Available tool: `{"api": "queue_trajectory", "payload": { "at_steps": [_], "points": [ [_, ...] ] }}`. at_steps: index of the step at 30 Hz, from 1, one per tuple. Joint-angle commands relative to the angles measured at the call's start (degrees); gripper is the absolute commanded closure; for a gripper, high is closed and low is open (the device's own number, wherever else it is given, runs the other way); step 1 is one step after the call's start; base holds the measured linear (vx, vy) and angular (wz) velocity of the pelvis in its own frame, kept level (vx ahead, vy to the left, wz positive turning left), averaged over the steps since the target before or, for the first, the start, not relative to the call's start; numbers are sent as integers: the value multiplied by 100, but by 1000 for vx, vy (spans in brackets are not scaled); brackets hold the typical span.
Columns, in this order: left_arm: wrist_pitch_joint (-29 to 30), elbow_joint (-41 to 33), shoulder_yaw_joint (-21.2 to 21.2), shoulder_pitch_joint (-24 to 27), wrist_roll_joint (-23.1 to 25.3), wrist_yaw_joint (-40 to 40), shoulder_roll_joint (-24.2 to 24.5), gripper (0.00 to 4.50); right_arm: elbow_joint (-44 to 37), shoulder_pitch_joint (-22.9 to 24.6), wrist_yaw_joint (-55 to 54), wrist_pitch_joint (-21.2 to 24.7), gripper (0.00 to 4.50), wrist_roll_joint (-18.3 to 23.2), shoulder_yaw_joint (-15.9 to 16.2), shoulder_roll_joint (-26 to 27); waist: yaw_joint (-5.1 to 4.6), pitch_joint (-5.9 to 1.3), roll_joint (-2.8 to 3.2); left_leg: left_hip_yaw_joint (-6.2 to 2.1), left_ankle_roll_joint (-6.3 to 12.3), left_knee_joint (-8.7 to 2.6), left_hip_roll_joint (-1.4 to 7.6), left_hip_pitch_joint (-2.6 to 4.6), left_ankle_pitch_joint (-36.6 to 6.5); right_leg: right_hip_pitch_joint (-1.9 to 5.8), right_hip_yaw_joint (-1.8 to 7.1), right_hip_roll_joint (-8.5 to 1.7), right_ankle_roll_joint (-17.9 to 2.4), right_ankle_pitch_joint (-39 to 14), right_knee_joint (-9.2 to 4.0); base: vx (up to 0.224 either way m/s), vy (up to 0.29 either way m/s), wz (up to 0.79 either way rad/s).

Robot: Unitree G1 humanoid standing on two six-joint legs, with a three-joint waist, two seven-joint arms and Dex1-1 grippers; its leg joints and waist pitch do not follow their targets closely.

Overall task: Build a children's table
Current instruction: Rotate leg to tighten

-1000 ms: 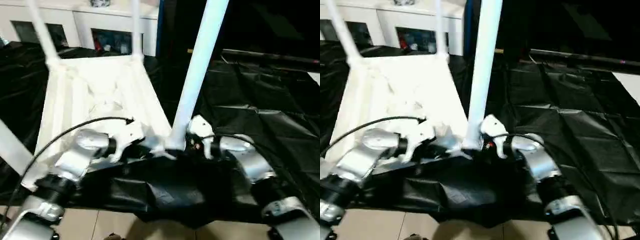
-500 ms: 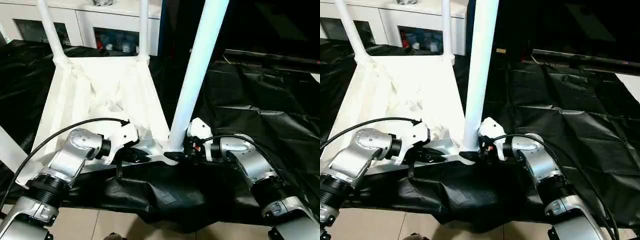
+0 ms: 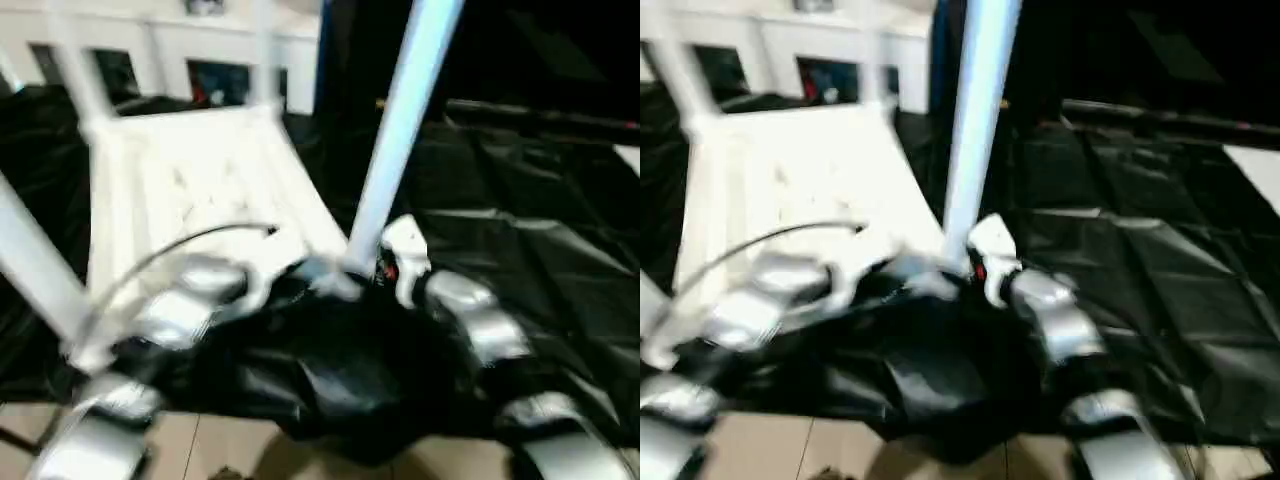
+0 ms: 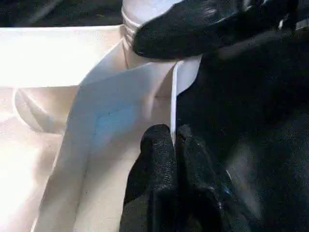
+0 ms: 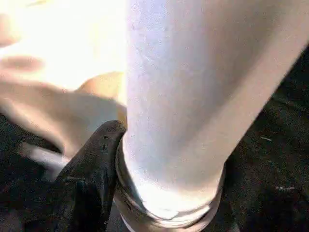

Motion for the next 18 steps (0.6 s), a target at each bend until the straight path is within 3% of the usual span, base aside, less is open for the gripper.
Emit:
{"api": "queue_trajectory", "payload": {
  "at_steps": [1,2,3,4,8,12,18],
  "points": [
    [5,93,-9,-98,-66,380,-357,450,93,-94,-215,39,181,7,173,364,6,-364,30,-21,-147,-416,140,128,-1045,175,173,-374,-1191,-549,-443,0,0,0],
    [-12,115,-19,-114,-44,403,-430,450,117,-109,-286,10,181,-43,187,463,3,-367,26,-19,-127,-415,135,122,-1003,181,171,-368,-1185,-469,-438,0,0,0],
    [-65,122,-51,-119,-13,375,-490,450,99,-112,-237,-40,147,-68,207,583,8,-379,58,-20,-94,-408,135,130,-933,183,170,-367,-1193,-300,-431,0,0,0],
    [-76,109,-61,-112,-14,352,-487,450,88,-111,-211,-40,126,-59,209,594,5,-375,47,-20,-60,-411,131,114,-901,197,166,-362,-1207,-185,-422,0,0,0],
    [-212,-34,-153,1,-48,6,-362,450,-57,-106,112,-39,90,33,233,637,-1,-361,50,-22,-21,-425,138,122,-1088,189,165,-371,-1218,-356,-449,0,0,0],
    [-321,-290,-232,215,-145,-615,39,450,-305,-65,635,-211,62,-77,429,233,-40,-363,50,-33,-28,-430,146,106,-1102,206,160,-371,-1230,-374,-442,0,0,0],
    [-537,-582,-293,449,-280,-1456,517,450,-763,126,2021,-396,62,-64,736,-460,-33,-353,55,-13,164,-410,159,103,-964,203,166,-359,-1329,-60,-421,0,0,0]
  ]
}}
